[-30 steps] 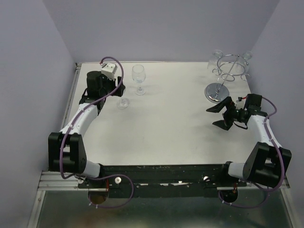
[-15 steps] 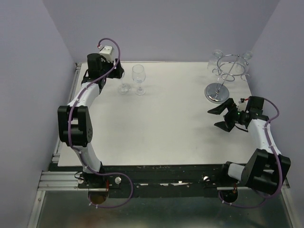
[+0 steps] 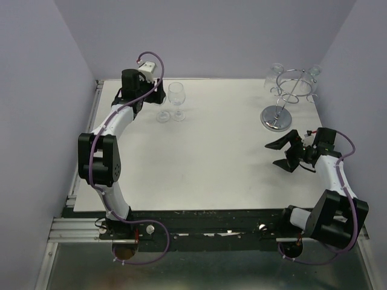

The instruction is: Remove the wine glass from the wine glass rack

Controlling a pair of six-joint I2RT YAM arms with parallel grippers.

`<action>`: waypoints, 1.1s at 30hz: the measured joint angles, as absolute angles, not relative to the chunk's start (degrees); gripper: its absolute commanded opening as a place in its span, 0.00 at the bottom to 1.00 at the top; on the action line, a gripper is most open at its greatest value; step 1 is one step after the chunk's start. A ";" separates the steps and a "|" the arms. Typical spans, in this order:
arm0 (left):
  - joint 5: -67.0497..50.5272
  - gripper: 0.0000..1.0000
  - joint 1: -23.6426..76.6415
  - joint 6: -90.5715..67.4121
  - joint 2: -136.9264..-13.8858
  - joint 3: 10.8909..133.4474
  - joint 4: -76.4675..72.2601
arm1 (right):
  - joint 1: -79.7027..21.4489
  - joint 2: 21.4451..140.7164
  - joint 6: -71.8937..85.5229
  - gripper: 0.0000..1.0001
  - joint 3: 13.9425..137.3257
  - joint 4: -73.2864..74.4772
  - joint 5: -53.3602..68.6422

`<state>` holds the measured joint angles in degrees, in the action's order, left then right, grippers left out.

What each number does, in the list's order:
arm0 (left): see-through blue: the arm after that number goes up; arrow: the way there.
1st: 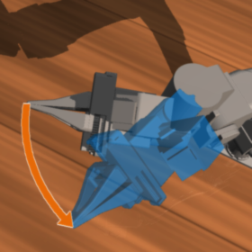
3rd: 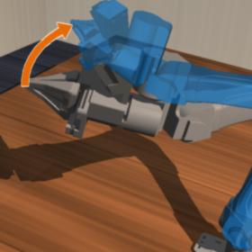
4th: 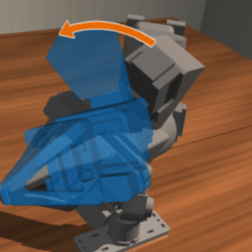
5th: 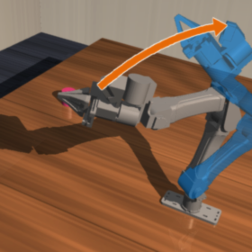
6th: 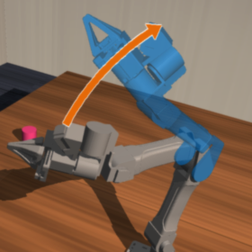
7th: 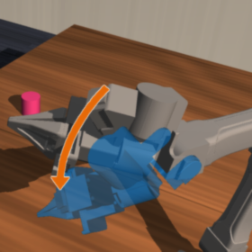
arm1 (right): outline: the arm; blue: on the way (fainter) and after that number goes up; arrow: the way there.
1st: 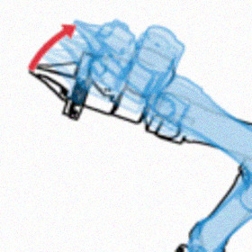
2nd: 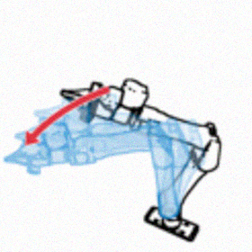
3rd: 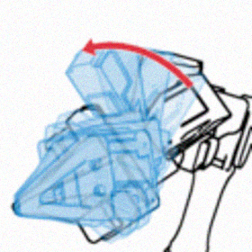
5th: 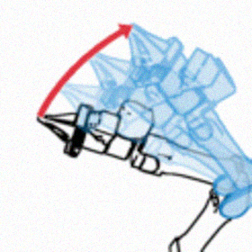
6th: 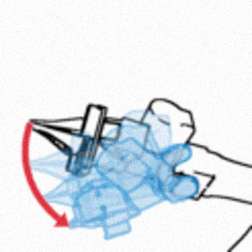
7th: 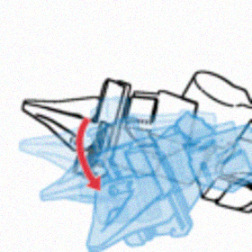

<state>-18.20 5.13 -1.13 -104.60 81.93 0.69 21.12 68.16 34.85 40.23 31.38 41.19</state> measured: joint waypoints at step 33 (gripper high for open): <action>-8.99 0.99 7.53 1.54 -104.60 81.84 1.08 | 21.47 70.32 33.80 1.00 40.23 30.96 41.28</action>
